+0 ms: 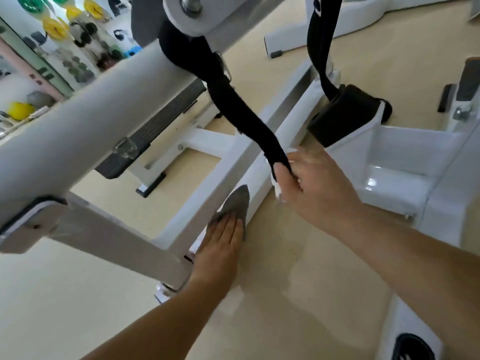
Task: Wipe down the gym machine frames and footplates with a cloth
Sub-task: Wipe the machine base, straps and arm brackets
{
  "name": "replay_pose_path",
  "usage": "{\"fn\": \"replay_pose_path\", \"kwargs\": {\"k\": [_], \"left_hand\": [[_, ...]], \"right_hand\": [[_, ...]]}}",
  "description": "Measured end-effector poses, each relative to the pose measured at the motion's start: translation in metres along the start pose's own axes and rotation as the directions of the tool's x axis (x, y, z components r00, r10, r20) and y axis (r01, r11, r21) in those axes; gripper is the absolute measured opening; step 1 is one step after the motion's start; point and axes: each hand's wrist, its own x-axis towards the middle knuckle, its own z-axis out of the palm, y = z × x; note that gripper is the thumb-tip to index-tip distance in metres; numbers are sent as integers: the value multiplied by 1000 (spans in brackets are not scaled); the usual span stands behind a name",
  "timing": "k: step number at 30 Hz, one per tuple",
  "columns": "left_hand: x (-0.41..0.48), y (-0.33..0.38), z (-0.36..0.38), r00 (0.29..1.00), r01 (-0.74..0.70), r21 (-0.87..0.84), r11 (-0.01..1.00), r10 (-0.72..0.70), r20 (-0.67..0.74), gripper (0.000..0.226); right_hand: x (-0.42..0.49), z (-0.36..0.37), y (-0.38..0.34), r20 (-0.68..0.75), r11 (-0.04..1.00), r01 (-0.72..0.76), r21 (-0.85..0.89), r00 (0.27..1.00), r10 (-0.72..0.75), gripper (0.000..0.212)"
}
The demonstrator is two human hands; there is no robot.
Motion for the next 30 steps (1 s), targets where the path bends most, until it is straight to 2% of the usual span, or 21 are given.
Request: {"fn": "replay_pose_path", "kwargs": {"k": [1, 2, 3, 7, 9, 11, 12, 13, 15, 17, 20, 23, 26, 30], "left_hand": [[-10, 0, 10, 993, 99, -51, 994, -95, 73, 98], [-19, 4, 15, 972, 187, -82, 979, -173, 159, 88], [-26, 10, 17, 958, 239, -96, 966, -219, 185, 77], [-20, 24, 9, 931, 349, -199, 915, -315, 183, 76], [-3, 19, 6, 913, 395, -261, 881, -345, 219, 78], [21, 9, 3, 909, 400, -274, 875, -341, 238, 79], [31, 5, 2, 907, 404, -283, 870, -342, 245, 79], [41, 0, 2, 906, 407, -293, 865, -340, 253, 80], [49, -2, 2, 906, 404, -285, 869, -335, 260, 82], [39, 1, 8, 914, 394, -245, 886, -348, 211, 82], [21, 6, 20, 938, 347, -229, 910, -330, 110, 77], [34, 3, 25, 926, 372, -295, 880, -372, 59, 73], [58, 2, 24, 948, 305, -336, 891, -317, 21, 73], [88, 1, 16, 966, 260, -361, 896, -245, 85, 76]], "right_hand": [[3, -4, -2, 43, 982, -119, 149, 993, 114, 54], [6, -8, -2, 84, 946, -220, 238, 975, 205, 50], [7, -11, -1, 110, 925, -267, 271, 963, 246, 48], [2, -16, 4, 168, 938, -234, 255, 966, 195, 48], [4, -18, 6, 204, 927, -269, 263, 954, 219, 47], [8, -21, 9, 147, 949, -241, 203, 966, 214, 50], [11, -23, 14, 45, 983, -153, 106, 988, 149, 54], [14, -23, 22, -75, 995, -67, -70, 995, 61, 57], [19, -25, 40, -232, 915, -31, -403, 970, -69, 60], [24, -31, 52, -252, 855, -17, -519, 958, -134, 61], [36, -34, 57, -256, 864, -22, -503, 959, -124, 62], [49, -28, 55, -197, 923, -97, -374, 980, 23, 64], [53, -27, 51, -188, 945, -150, -291, 977, 98, 59], [52, -28, 50, -177, 947, -168, -273, 977, 122, 55]]}}
